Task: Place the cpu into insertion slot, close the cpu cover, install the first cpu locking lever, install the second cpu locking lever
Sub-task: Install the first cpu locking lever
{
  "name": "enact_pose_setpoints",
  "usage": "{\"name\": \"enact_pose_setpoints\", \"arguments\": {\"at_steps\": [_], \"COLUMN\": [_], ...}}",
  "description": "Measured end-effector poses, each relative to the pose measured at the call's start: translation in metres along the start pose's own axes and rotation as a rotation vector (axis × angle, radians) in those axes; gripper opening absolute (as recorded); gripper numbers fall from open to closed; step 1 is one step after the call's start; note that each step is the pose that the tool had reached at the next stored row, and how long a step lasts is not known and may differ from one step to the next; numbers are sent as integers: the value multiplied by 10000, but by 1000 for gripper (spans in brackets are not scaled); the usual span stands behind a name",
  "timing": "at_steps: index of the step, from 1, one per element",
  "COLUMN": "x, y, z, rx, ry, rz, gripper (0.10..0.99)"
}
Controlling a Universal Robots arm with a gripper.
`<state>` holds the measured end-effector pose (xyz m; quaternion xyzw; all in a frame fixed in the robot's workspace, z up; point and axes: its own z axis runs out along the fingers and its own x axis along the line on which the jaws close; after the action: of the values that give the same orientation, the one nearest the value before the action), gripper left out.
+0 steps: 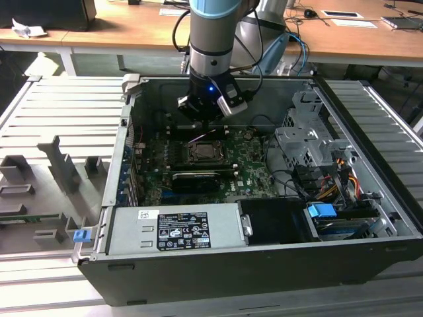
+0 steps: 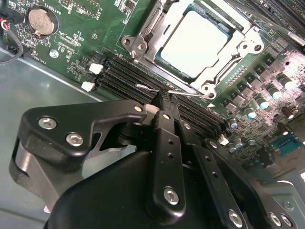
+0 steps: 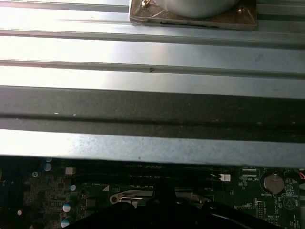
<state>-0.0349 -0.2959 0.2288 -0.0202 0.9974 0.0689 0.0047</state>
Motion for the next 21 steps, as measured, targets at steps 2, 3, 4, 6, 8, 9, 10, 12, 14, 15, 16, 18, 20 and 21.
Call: {"name": "enact_pose_setpoints", "arguments": {"at_steps": [2, 3, 4, 6, 8, 9, 10, 12, 14, 15, 16, 18, 20, 21], "x": [-10, -18, -22, -44, -72, -87, -90, -96, -111, -123, -129, -131, -136, -140], "y": [-2, -3, -3, -2, 4, 10, 14, 21, 19, 16, 15, 13, 11, 9], "z": [11, 15, 20, 38, 53, 61, 66, 86, 119, 133, 140, 153, 167, 174], "rx": [2, 4, 0, 2, 1, 2, 2, 0, 5, 7, 10, 15, 24, 32], "ry": [1, 2, 1, 1, 1, 2, 2, 1, 8, 12, 13, 13, 14, 15], "rz": [1, 1, 1, 2, 1, 0, -2, -11, -42, -70, -82, -83, -87, -87], "gripper": [106, 106, 106, 106, 106, 106, 106, 106, 106, 106, 106, 106, 106, 106]}}
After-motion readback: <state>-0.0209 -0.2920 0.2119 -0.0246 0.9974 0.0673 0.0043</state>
